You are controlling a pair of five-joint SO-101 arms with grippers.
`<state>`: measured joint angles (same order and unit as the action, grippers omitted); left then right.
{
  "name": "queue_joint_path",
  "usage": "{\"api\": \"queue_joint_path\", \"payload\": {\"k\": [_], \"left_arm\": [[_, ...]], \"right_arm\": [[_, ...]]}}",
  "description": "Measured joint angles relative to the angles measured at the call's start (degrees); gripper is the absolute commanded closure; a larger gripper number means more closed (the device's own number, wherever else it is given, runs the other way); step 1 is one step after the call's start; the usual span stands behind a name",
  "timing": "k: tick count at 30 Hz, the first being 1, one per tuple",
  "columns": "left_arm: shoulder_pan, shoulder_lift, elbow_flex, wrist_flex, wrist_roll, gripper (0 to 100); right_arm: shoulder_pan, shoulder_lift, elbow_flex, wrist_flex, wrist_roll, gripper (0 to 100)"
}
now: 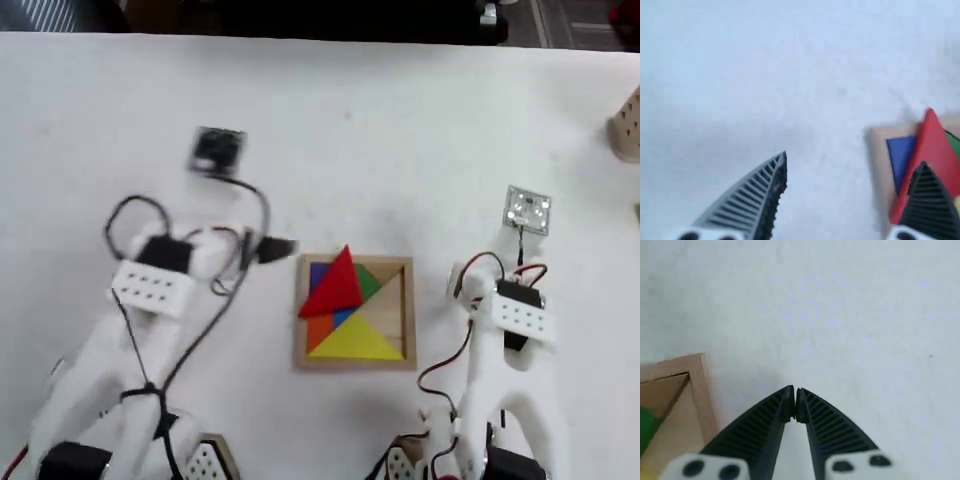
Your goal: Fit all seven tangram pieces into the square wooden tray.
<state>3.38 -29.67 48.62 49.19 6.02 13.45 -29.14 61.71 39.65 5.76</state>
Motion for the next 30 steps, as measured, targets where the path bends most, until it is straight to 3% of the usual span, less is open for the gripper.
{"api": "queue_joint_path", "payload": {"k": [3,8,11,15,23,30], "left_arm": [[-9.9,-0.6,3.4,-3.3,3.6,73],[-24.5,-0.6,4.1,-5.9,6.9,98],[-29.6,-0.3,5.0,-8.8,7.0,95],[-31.9,4.8,4.7,-12.9,7.6,98],[-31.9,22.2,-5.4,-13.3,7.6,98],[-30.3,23.6,-6.9,-13.3,7.6,98]], "right_arm": [[-1.7,0.0,0.0,0.8,2.6,98.1],[-5.9,0.0,-0.8,0.8,3.6,98.1],[-9.7,0.0,-3.3,0.8,3.6,98.1],[-14.9,0.1,-6.9,0.8,3.6,98.1],[-28.8,0.1,-10.4,0.7,3.7,98.1],[-35.3,0.1,-10.4,-5.3,5.4,98.1]]}}
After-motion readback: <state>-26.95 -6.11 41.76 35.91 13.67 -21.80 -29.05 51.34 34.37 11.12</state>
